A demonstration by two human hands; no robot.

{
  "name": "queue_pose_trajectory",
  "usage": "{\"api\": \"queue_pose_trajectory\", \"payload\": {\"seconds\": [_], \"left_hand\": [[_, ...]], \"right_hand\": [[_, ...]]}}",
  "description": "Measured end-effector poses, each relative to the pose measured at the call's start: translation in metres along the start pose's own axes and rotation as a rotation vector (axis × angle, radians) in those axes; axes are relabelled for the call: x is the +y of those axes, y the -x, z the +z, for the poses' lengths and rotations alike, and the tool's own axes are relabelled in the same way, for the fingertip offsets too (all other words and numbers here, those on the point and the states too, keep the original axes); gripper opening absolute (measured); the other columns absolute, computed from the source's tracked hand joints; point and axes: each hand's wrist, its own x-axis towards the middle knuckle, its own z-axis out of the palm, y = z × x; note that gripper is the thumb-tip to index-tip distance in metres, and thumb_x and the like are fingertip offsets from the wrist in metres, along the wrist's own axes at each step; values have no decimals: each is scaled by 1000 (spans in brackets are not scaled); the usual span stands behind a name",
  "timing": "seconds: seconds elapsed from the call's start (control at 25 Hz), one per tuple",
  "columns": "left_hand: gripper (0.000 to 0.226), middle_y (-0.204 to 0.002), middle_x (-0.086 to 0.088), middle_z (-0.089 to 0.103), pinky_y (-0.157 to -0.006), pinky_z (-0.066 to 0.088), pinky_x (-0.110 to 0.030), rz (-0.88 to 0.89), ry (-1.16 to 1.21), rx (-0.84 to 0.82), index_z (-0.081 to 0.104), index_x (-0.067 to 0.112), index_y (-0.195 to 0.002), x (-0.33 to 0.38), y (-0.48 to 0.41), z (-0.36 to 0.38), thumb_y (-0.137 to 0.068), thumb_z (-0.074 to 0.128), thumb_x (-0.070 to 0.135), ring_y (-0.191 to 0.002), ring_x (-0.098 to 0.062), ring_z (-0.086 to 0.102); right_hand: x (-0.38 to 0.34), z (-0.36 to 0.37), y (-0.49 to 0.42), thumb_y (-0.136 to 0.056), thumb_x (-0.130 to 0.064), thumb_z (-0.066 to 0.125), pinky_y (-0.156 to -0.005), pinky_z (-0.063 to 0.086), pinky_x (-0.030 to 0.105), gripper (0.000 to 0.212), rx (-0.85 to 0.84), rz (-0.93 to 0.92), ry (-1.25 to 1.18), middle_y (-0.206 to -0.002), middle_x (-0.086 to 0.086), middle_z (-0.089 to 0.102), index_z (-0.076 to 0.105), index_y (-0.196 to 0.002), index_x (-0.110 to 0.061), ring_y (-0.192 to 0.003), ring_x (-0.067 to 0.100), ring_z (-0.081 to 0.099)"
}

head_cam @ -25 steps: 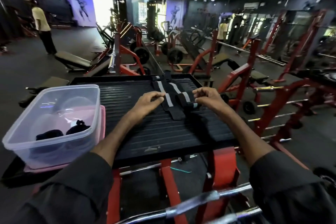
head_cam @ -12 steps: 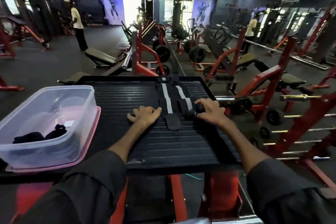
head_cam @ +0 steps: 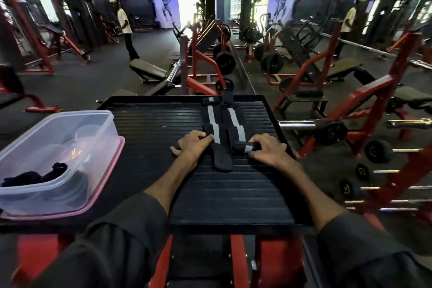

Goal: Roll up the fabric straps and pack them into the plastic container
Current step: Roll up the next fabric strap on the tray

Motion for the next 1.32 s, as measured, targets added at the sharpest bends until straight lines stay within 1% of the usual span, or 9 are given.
{"api": "queue_pose_trajectory", "payload": {"seconds": [0.12, 0.28, 0.52, 0.68, 0.8, 0.92, 1.04, 1.16, 1.32], "left_hand": [[31, -105, 8, 70, -122, 7, -56, 22, 334, -42, 65, 31, -92, -4, 4, 0, -77, 73, 56, -109, -14, 57], [23, -92, -5, 76, -92, 58, -42, 59, 695, -99, 69, 22, -85, -7, 17, -20, -72, 86, 29, -95, -26, 72], [14, -89, -13, 76, -77, 59, -35, 108, 1014, -225, 71, 7, -94, -33, 70, -77, -84, 79, 14, -79, -22, 71], [8, -84, -8, 76, -65, 60, -26, 70, 1138, -327, 71, 11, -91, -53, 113, -105, -86, 76, 14, -71, -15, 72], [17, -97, -10, 76, -82, 55, -34, 72, 1046, -414, 74, 16, -96, -75, 130, -110, -82, 81, 22, -87, -20, 71], [15, -85, 1, 73, -72, 50, -29, 111, 805, -496, 73, 21, -92, -93, 135, -116, -81, 81, 27, -72, -8, 66], [10, -80, 6, 74, -73, 49, -25, 196, 581, -567, 70, 18, -94, -103, 127, -124, -88, 76, 24, -67, 0, 67], [18, -88, 0, 79, -78, 48, -20, 313, 344, -596, 71, 13, -96, -109, 112, -139, -95, 66, 30, -86, -5, 71], [25, -103, -8, 76, -79, 47, -20, 386, 338, -461, 71, 7, -102, -106, 87, -142, -98, 63, 31, -91, -10, 66]], "right_hand": [[-6, -2, 11, -76, -32, 75, -86, 29, 41, 18, 40, -11, -70, -100, -5, 66, 67, -90, -25, -105, 19, 59], [-26, -14, 30, -76, -30, 78, -89, 32, 40, 17, 71, 15, -112, -92, -5, 69, 65, -85, -23, -97, 17, 59], [-50, -48, 61, -65, -25, 80, -68, 51, 44, 16, 7, -158, -259, -73, 3, 66, 67, -72, -19, -73, 20, 63], [-74, -51, 84, -74, -5, 83, -57, 47, 27, 17, -279, -175, -233, -66, 3, 64, 67, -73, -9, -63, 14, 61], [-92, -53, 103, -78, 2, 79, -51, 39, 17, 10, -582, -159, -102, -64, -2, 61, 71, -79, -3, -58, 5, 54], [-100, -42, 115, -83, -2, 77, -53, 39, 13, 25, -807, -149, -19, -74, 5, 59, 66, -98, 15, -64, 7, 50], [-99, -34, 117, -86, -18, 74, -79, 54, 24, 37, -914, -125, -97, -98, 7, 71, 69, -116, 4, -90, 17, 64], [-95, -42, 112, -93, -17, 70, -104, 48, 37, 34, -827, -136, -157, -125, 11, 73, 69, -126, -9, -111, 19, 66], [-102, -46, 96, -94, -1, 68, -91, 52, 28, 34, -392, -134, -404, -118, 18, 72, 65, -127, -5, -96, 16, 67]]}}
